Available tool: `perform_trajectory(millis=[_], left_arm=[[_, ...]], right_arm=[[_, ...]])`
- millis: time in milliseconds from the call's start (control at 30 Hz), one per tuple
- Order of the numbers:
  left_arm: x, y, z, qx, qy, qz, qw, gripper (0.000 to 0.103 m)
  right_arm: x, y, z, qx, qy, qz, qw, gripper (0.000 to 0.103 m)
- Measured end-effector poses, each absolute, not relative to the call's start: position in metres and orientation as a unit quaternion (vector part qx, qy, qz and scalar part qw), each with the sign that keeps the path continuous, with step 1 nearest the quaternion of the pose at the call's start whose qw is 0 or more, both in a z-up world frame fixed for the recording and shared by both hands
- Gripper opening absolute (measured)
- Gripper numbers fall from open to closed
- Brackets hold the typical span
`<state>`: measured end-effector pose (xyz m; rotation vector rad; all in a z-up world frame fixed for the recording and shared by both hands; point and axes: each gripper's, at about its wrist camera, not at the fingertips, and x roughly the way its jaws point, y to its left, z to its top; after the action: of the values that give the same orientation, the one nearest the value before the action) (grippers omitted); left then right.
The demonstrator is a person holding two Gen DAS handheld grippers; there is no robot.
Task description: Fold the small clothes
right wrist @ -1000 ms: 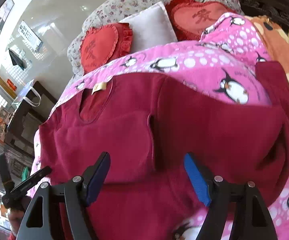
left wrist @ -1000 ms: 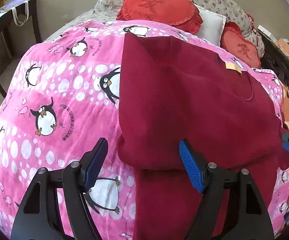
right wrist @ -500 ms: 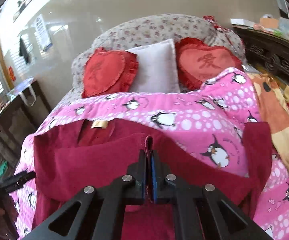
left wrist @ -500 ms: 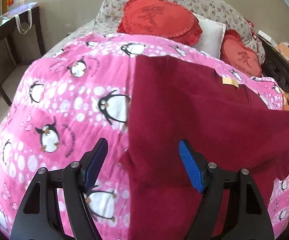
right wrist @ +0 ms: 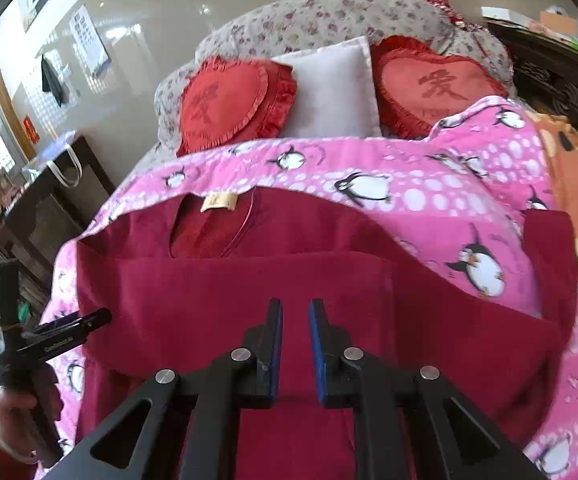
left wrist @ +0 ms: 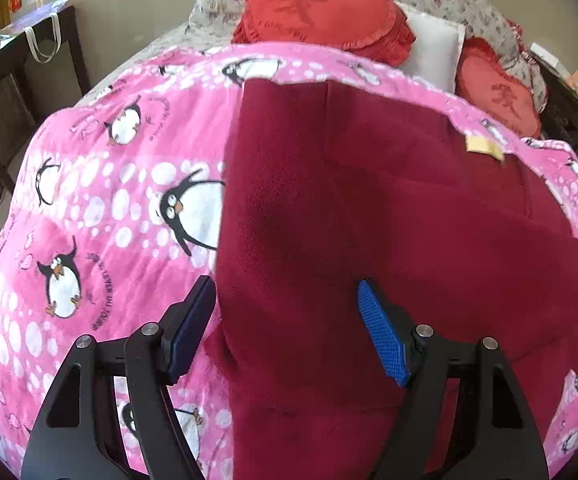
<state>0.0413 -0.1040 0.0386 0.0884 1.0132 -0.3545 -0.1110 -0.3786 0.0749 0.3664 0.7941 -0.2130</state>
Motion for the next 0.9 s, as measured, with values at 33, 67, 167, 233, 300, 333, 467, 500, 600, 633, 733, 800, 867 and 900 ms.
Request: perform_trajectory(millis=[33,67,167,233,300,333,467,500,600,633,733,800,867,900], left_arm=[[0.042,-0.105,0.036,0.044,0.486,-0.168,0.856,0.074],[0.042,-0.107,0.034,0.046,0.488,-0.167,0.855,0.074],[0.040,-0.110,0.034,0.056,0.487,-0.163,0.856,0.074],[0.038,-0.111,0.038,0.065,0.484,-0.162,0.858,0.074],[0.035,-0.111,0.042,0.068,0.480,-0.161,0.860,0.074],[0.032,-0.110,0.045,0.067,0.477,-0.162,0.861,0.074],[0.021,-0.109,0.056,0.058,0.463,-0.165,0.869,0.074],[0.018,-0.110,0.059,0.057,0.460,-0.166,0.870,0.074],[0.008,-0.115,0.067,0.059,0.456,-0.177,0.870,0.074],[0.003,-0.117,0.070,0.064,0.454,-0.181,0.870,0.074],[-0.010,-0.124,0.077,0.081,0.442,-0.188,0.873,0.074],[-0.016,-0.129,0.079,0.090,0.438,-0.192,0.874,0.074],[-0.021,-0.133,0.079,0.092,0.438,-0.196,0.872,0.074],[-0.022,-0.136,0.079,0.091,0.439,-0.199,0.871,0.074]], right_arm=[[-0.105,-0.381,0.069,0.173,0.390,-0.117,0.897,0.012],[-0.100,-0.385,0.062,0.172,0.396,-0.135,0.892,0.012],[-0.094,-0.397,0.055,0.194,0.388,-0.137,0.890,0.012],[-0.096,-0.396,0.062,0.194,0.399,-0.134,0.886,0.014],[-0.104,-0.392,0.073,0.190,0.399,-0.125,0.888,0.026],[-0.110,-0.389,0.077,0.188,0.396,-0.120,0.891,0.038],[-0.129,-0.378,0.078,0.160,0.393,-0.129,0.896,0.046],[-0.129,-0.376,0.068,0.148,0.407,-0.139,0.891,0.046],[-0.127,-0.383,0.044,0.159,0.431,-0.149,0.876,0.047],[-0.129,-0.382,0.045,0.158,0.426,-0.149,0.878,0.047],[-0.134,-0.382,0.051,0.164,0.427,-0.143,0.878,0.046],[-0.137,-0.383,0.053,0.173,0.430,-0.140,0.875,0.046],[-0.145,-0.385,0.056,0.182,0.429,-0.137,0.874,0.046],[-0.149,-0.385,0.057,0.186,0.427,-0.137,0.874,0.046]])
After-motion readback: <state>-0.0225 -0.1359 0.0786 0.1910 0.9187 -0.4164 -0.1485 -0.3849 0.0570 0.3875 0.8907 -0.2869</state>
